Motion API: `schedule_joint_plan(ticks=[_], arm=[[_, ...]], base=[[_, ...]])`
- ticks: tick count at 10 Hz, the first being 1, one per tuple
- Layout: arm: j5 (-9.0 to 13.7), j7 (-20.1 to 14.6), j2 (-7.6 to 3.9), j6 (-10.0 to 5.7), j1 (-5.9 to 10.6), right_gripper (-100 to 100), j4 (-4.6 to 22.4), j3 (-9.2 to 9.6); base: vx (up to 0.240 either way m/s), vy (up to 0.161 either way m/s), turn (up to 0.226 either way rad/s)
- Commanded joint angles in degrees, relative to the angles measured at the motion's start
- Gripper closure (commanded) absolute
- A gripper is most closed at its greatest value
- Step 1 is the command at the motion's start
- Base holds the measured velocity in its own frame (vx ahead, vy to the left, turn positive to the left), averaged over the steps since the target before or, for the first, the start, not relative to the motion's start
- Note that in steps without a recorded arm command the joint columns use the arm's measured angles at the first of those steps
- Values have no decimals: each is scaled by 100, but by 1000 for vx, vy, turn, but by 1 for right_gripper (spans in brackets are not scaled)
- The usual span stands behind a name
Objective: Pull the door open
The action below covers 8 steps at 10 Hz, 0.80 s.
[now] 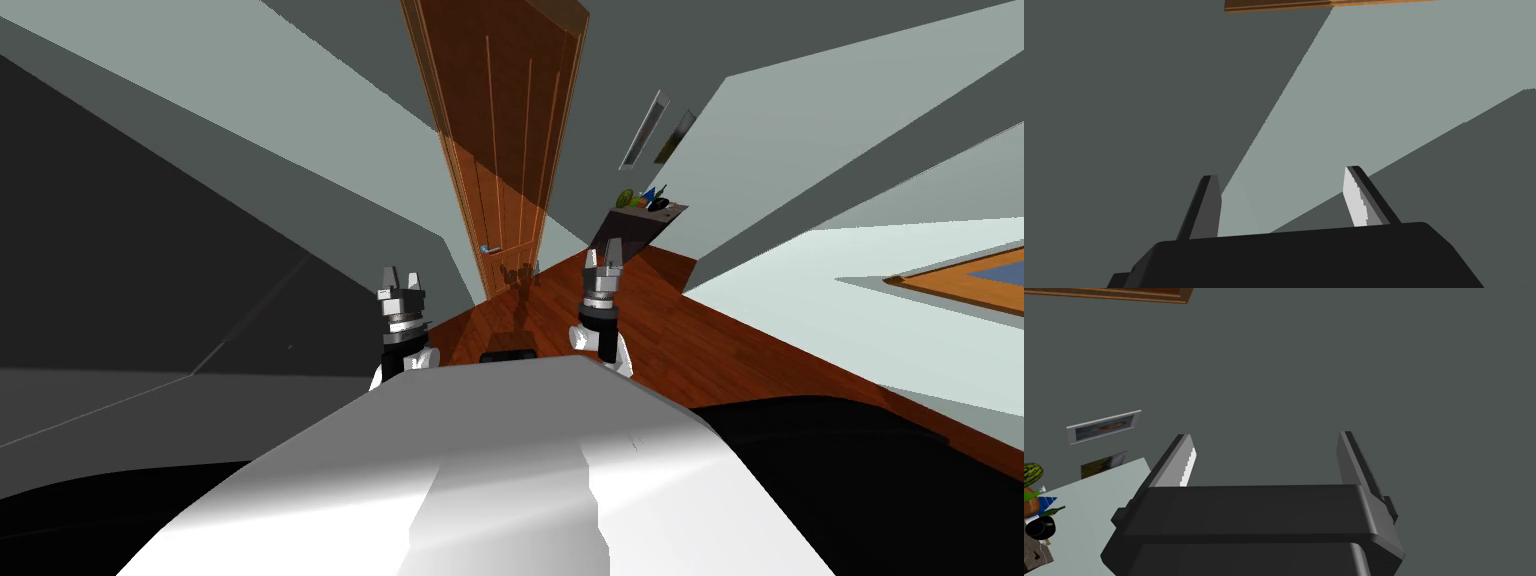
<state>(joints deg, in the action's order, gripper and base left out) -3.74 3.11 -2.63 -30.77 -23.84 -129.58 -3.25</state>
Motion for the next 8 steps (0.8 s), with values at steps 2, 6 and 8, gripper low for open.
schedule_joint_plan(ticks=[2,6,8], arm=[[29,-29,-37,-96,141,-100,423,-12],[91,-91,-112,-227,404,-100,1155,-46],[109,-108,-131,-264,478,-100,1398,-56]], base=[[72,10,98],[86,1,134],[80,-5,99]])
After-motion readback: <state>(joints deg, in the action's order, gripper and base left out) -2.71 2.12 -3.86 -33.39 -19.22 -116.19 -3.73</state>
